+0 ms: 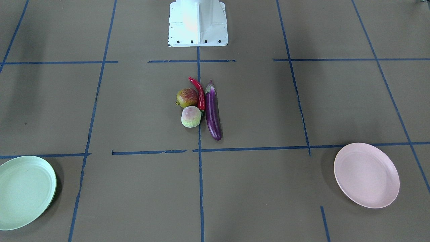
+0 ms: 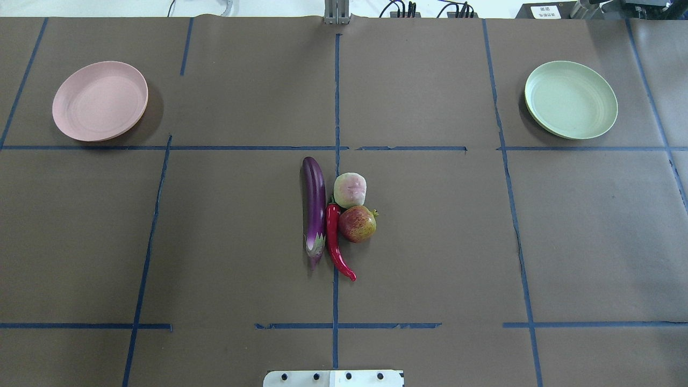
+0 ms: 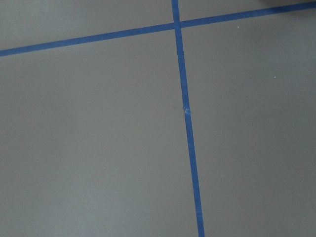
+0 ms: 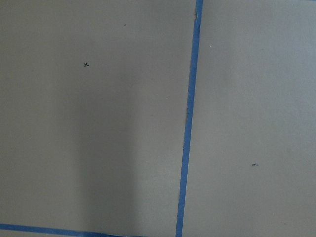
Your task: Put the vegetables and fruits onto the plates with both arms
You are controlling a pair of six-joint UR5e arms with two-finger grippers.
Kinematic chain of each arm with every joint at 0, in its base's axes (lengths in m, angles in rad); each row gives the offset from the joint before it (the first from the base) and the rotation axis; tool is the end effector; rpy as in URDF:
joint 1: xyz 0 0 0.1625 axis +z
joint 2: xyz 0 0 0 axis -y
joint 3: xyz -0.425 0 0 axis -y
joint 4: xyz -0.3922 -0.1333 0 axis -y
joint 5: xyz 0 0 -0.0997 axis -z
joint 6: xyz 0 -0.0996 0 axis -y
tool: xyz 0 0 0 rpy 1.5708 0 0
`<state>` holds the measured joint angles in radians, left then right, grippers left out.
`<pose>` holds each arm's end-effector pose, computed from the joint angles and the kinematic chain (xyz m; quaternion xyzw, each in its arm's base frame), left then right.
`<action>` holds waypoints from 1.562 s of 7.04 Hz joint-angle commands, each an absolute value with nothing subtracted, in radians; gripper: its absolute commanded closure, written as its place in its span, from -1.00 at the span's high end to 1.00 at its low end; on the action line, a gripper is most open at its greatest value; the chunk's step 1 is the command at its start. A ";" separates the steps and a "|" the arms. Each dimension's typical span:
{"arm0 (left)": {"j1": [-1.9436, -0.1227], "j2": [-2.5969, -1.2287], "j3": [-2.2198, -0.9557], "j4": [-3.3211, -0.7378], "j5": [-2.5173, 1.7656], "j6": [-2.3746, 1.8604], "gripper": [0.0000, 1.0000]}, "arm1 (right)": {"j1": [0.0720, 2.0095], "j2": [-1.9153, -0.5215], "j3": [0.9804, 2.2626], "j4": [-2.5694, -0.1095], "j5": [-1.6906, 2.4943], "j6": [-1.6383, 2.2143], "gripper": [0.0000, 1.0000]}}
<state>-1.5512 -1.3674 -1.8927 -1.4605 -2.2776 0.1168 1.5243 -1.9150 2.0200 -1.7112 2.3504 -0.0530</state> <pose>-0.0607 -0.4052 0.6073 0.0207 0.3455 0.0654 0.9359 0.0472 -0.3463 0.5958 -0.0151 -0.3800 -0.0393 0.9240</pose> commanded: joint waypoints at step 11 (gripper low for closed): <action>-1.551 -1.355 -1.931 -1.465 -2.283 0.109 1.00 | 1.523 -1.914 2.017 -1.669 2.356 -0.048 1.00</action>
